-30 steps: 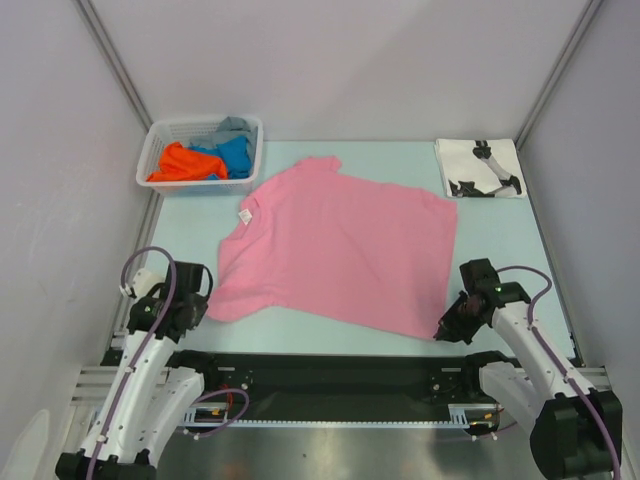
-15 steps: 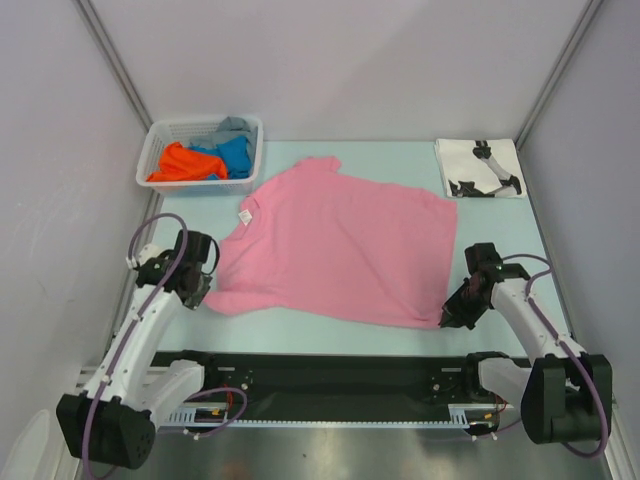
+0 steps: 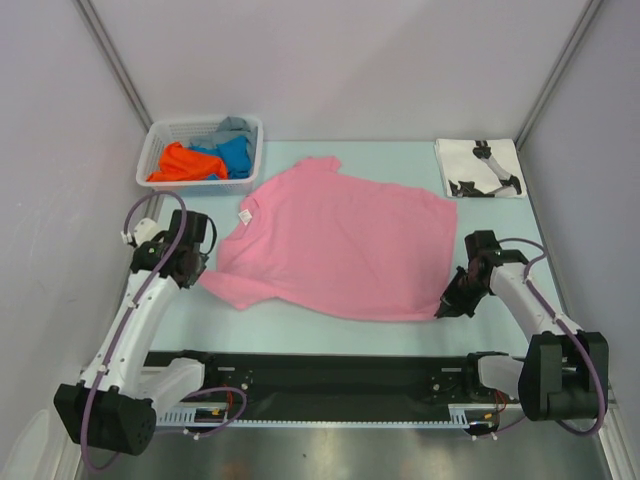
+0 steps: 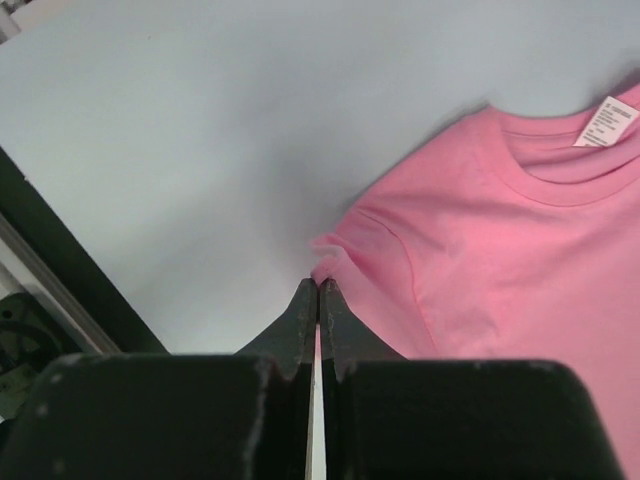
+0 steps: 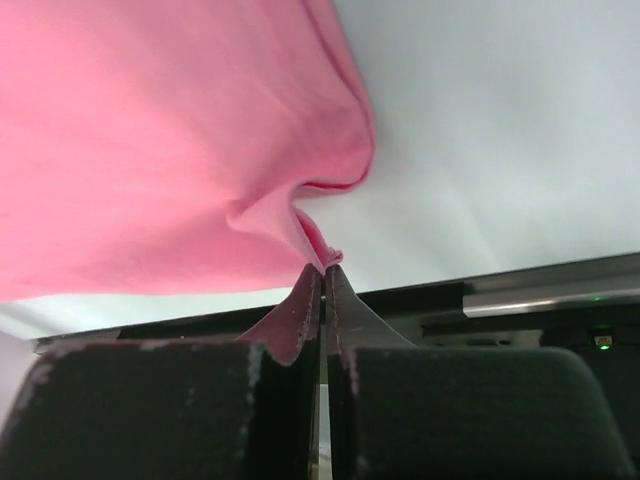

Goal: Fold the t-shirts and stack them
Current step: Fold the tshirt

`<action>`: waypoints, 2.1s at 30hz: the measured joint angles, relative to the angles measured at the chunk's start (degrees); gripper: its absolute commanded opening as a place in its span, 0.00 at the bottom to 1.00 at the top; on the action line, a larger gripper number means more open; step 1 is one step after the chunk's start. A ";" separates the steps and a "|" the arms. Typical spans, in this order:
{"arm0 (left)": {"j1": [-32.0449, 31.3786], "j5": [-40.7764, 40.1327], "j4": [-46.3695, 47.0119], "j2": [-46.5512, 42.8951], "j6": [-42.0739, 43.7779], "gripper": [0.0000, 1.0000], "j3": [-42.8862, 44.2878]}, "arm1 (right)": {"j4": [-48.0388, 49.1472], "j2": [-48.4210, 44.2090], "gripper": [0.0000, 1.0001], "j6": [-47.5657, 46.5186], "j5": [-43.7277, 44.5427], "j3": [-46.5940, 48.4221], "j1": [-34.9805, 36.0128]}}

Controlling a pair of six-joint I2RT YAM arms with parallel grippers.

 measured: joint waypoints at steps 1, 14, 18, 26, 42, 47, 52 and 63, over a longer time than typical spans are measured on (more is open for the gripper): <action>0.00 -0.02 0.74 0.55 0.98 0.00 0.52 | 0.04 0.76 0.01 -0.83 -0.22 1.07 0.00; 0.00 3.74 9.73 10.88 10.19 0.00 5.46 | 0.15 7.43 0.00 -6.38 -0.42 7.43 -1.03; 0.00 4.74 11.15 14.82 12.04 0.00 6.99 | 0.94 10.32 0.00 -7.28 -0.46 10.21 -1.55; 0.00 9.27 17.75 18.38 16.76 0.00 10.75 | 2.89 16.83 0.00 -9.09 -0.79 15.47 -3.87; -0.57 16.59 22.75 28.33 20.41 0.00 16.26 | 4.13 22.58 0.00 -10.78 -1.49 18.47 -5.90; -0.83 17.59 23.21 29.86 21.29 0.00 19.34 | 4.35 23.21 0.00 -11.15 -1.70 19.43 -6.56; -0.98 19.26 23.63 33.88 22.56 0.00 22.60 | 4.50 24.15 0.00 -11.19 -1.92 19.43 -6.67; -1.75 21.38 23.74 40.52 24.96 0.00 27.43 | 4.98 25.55 0.00 -11.30 -2.27 19.56 -6.80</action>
